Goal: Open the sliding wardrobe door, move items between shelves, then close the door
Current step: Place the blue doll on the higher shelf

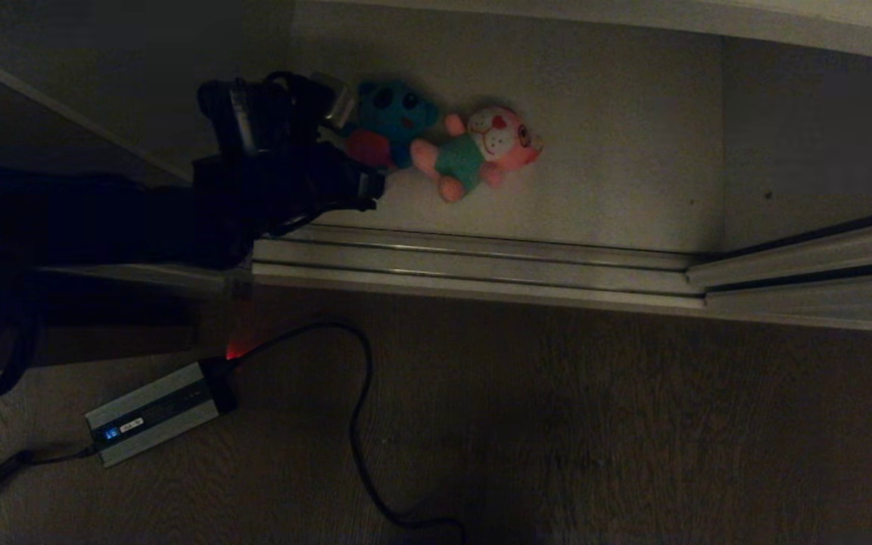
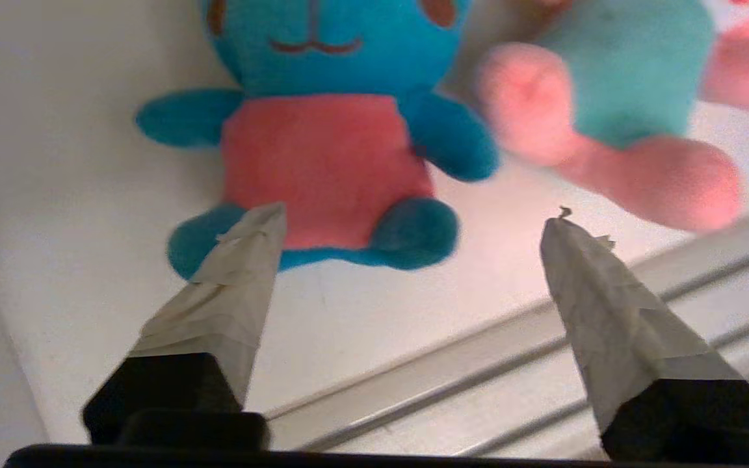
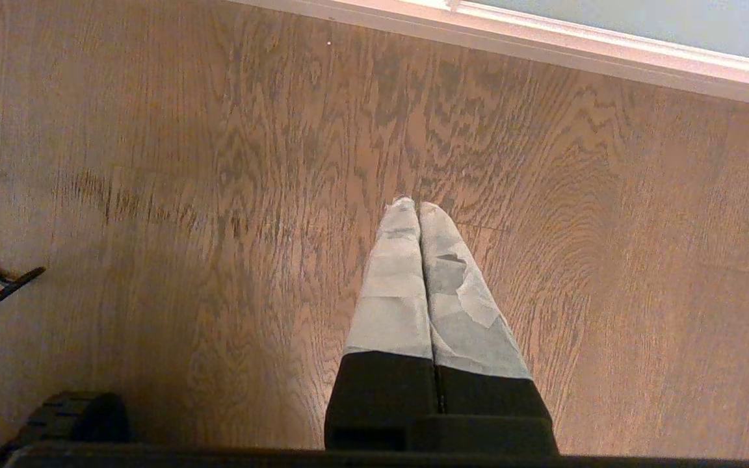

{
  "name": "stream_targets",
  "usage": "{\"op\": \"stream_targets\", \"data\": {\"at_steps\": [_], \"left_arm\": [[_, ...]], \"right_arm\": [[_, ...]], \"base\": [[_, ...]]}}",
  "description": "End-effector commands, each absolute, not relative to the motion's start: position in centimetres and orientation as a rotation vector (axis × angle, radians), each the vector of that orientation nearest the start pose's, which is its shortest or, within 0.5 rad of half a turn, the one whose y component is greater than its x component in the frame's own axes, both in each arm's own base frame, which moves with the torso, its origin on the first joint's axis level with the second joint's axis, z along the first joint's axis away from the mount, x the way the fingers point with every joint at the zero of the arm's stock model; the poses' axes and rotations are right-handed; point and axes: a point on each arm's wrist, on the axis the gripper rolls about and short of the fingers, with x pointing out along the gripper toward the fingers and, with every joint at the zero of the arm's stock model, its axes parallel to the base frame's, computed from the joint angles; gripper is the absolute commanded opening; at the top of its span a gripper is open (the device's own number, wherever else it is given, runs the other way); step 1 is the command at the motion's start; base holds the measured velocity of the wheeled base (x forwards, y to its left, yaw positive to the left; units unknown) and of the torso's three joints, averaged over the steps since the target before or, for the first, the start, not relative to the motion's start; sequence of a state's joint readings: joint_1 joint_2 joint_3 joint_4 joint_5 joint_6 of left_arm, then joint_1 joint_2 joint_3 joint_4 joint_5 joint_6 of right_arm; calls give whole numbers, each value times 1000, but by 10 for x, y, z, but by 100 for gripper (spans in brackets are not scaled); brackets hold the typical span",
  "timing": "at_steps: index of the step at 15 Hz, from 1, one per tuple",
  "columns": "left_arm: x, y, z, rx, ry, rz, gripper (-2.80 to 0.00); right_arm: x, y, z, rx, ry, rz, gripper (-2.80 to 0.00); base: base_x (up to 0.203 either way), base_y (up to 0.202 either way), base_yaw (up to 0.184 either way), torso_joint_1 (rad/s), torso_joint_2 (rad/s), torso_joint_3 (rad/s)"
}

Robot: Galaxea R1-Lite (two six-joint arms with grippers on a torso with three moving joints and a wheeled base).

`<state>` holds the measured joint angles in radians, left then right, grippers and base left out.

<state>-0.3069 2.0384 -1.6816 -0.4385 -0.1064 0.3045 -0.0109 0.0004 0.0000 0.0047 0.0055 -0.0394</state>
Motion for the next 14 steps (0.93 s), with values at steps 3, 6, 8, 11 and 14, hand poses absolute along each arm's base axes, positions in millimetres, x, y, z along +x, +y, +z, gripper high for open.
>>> {"op": "stream_targets", "data": {"at_steps": [3, 6, 8, 11, 14], "left_arm": [[419, -136, 268, 341, -100, -416, 0], [432, -140, 247, 364, -80, -420, 0], [443, -143, 236, 365, -113, -412, 0], [457, -145, 230, 370, -201, -387, 0], [464, -147, 226, 369, -295, -363, 0]], "right_arm": [[-23, 0, 74, -40, 8, -4, -280], [-23, 0, 74, -40, 8, -4, -280], [-23, 0, 74, -40, 8, -4, -280], [-23, 0, 74, -40, 9, -4, -280], [-23, 0, 74, -40, 6, -4, -280]], "base": [[0, 0, 0, 0, 0, 0], [0, 0, 0, 0, 0, 0], [0, 0, 0, 0, 0, 0], [0, 0, 0, 0, 0, 0], [0, 0, 0, 0, 0, 0]]}}
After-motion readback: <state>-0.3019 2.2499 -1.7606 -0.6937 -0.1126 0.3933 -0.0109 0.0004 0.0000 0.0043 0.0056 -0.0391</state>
